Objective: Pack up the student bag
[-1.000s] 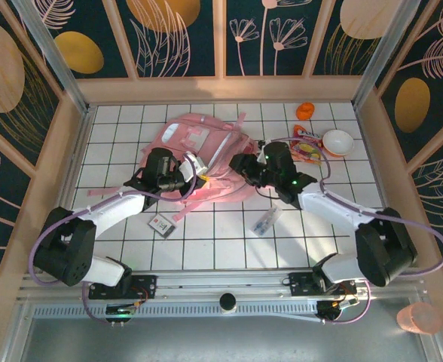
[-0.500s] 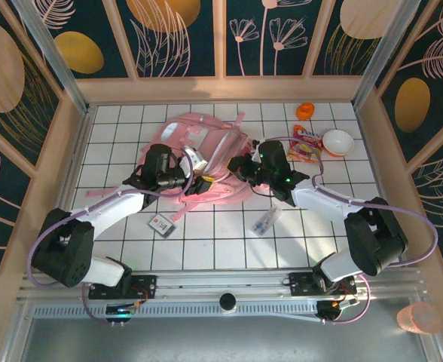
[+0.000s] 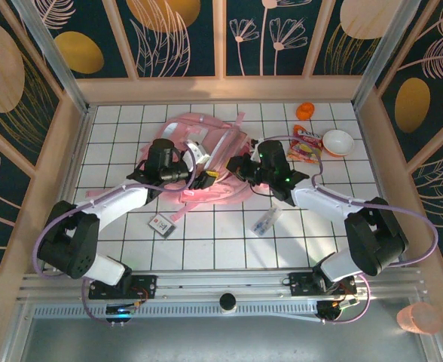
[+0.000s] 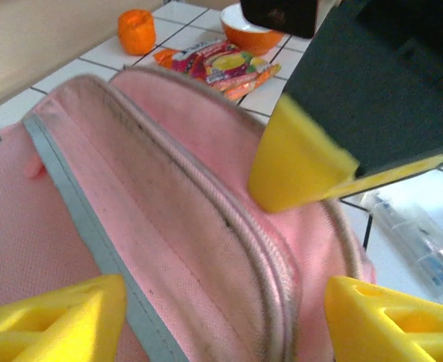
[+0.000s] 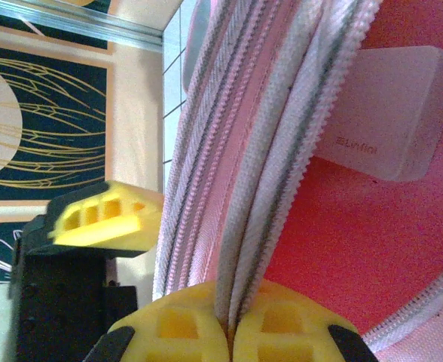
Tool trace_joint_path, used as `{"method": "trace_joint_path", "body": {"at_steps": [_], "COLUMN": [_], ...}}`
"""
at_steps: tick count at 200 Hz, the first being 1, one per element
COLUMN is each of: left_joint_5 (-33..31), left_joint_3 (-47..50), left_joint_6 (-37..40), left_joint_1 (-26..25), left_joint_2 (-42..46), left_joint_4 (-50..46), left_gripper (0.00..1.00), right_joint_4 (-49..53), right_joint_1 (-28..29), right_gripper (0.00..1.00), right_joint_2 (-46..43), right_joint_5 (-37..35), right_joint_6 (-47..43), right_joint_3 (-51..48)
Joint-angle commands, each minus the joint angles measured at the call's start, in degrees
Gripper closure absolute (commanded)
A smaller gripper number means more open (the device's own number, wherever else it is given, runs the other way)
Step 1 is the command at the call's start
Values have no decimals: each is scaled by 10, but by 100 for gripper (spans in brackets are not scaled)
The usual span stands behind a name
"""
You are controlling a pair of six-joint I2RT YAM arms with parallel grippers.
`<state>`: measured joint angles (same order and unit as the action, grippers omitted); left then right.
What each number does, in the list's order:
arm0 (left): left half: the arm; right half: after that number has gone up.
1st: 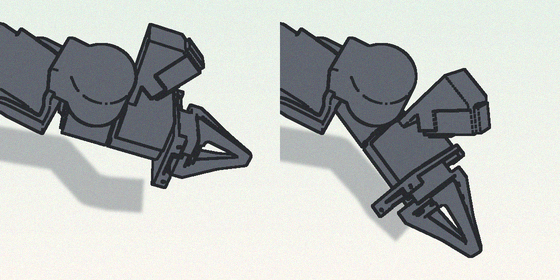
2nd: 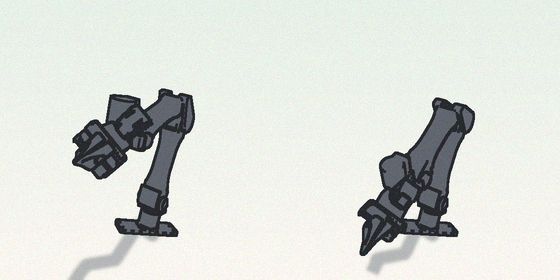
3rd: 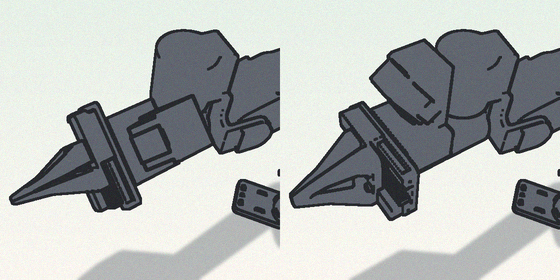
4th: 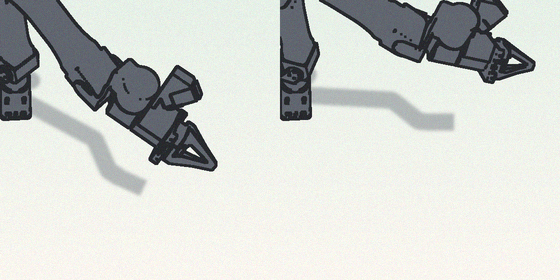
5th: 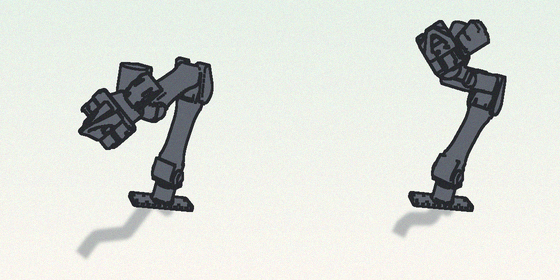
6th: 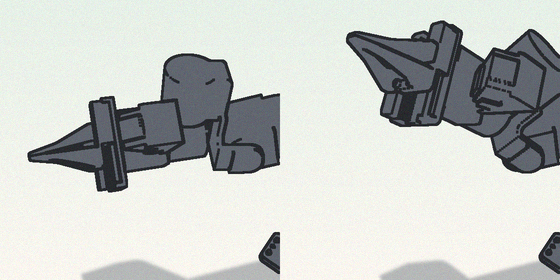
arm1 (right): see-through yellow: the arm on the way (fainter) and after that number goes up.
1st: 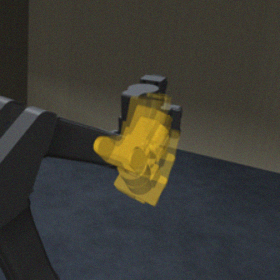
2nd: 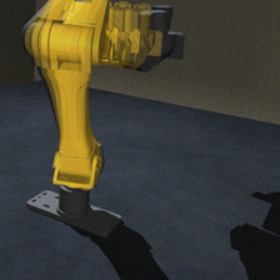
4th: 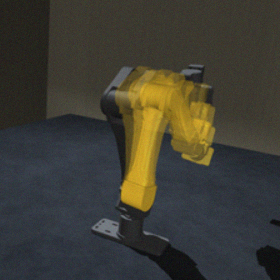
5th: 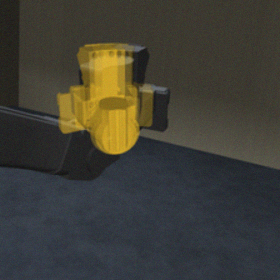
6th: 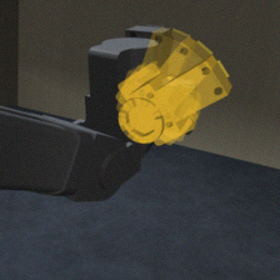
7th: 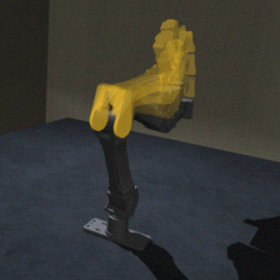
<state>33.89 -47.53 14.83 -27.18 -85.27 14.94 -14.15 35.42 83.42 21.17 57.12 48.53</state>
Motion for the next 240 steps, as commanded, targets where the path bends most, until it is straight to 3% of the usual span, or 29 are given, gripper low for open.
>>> {"method": "trace_joint_path", "body": {"at_steps": [1, 7, 19, 31, 46, 62, 117, 170, 240], "left_joint_5": [-15, -19, -23, -29, -35, -40, -50, -37, -23], "left_joint_3": [-14, -15, -21, -26, -32, -40, -61, -72, -69], "left_joint_6": [28, 29, 25, 15, 8, 7, 3, 0, -2], "left_joint_1": [-3, -3, -3, -3, -3, -3, -3, -3, -2], "left_joint_2": [-14, -17, -20, -15, -5, 7, 33, 38, 38], "left_joint_4": [8, 12, 14, 15, 4, -14, -37, -36, -29], "left_gripper": [41, 51, 79, 100, 100, 100, 100, 100, 100], "right_joint_4": [-31, -28, -15, 18, 90, 153, 156, 87, -20], "right_joint_1": [13, 13, 14, 14, 16, 20, 69, 115, 120], "right_gripper": [100, 100, 100, 89, 69, 63, 55, 56, 56], "right_joint_2": [-15, -18, -24, -37, -57, -84, -180, -118, -36], "right_joint_5": [26, 26, 23, 10, -44, -113, -218, -239, -235], "right_joint_6": [-20, -24, -41, -73, -133, -189, -427, -680, -737], "right_joint_3": [32, 34, 36, 39, 44, 40, -45, -65, -46]}}
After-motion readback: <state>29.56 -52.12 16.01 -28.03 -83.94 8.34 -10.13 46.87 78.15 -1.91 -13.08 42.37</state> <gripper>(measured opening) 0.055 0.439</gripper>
